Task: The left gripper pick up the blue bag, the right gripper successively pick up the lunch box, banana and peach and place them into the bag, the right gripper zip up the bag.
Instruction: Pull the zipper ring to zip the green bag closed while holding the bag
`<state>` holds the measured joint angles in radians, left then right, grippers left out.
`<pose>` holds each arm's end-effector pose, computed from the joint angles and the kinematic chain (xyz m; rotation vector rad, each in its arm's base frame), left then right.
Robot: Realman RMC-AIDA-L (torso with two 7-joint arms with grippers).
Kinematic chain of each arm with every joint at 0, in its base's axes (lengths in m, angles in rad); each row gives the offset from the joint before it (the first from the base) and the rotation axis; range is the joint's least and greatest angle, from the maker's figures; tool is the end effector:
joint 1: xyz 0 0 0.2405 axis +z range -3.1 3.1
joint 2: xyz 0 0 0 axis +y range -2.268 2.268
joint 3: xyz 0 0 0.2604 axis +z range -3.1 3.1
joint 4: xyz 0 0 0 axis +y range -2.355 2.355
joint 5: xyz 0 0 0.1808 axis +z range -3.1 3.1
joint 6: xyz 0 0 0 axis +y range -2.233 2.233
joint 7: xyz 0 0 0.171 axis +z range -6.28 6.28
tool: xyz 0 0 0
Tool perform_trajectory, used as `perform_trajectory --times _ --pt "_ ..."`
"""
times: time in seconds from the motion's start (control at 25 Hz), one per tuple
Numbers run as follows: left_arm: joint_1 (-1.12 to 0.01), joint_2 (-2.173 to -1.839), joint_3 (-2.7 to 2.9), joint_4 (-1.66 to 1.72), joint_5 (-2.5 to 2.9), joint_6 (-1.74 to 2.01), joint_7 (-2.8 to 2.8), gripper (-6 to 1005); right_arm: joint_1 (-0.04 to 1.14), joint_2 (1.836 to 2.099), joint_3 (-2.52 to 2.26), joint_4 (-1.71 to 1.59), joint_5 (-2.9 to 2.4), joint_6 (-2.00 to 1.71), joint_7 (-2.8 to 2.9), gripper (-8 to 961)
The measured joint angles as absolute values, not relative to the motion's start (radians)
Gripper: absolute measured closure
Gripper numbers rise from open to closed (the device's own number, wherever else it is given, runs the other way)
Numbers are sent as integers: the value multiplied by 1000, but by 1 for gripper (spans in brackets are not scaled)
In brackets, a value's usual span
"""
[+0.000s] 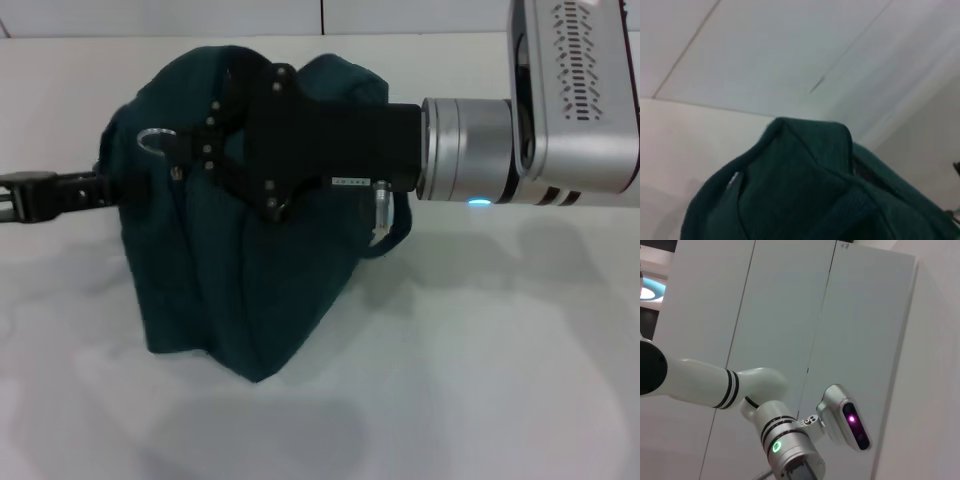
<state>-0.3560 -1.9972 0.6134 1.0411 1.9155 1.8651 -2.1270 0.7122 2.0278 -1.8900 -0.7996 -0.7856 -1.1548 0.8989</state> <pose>-0.2512 0.2801 0.0684 -2.5349 -1.3210 -0.8202 0.0431 0.3128 -0.0827 -2.7307 -0.3801 1.1860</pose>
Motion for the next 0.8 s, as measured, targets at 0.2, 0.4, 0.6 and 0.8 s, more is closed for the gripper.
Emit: perform_trajectory --times 0.2,0.4,0.6,0.8 --pt "-356 -1999 631 1044 1915 1866 -2127 395 710 2028 -1890 -800 -786 -1155 899 916" --pt "-356 -1999 626 1044 1914 1866 -2129 549 706 2028 -1890 -802 -786 -1158 899 915" --pt "-356 -1999 624 1044 1914 1867 -2132 595 690 2028 -1889 -804 -785 -1161 899 915" --pt "-353 -1995 617 1043 1908 1866 -2133 631 665 2028 -1884 -814 -781 -1162 899 914"
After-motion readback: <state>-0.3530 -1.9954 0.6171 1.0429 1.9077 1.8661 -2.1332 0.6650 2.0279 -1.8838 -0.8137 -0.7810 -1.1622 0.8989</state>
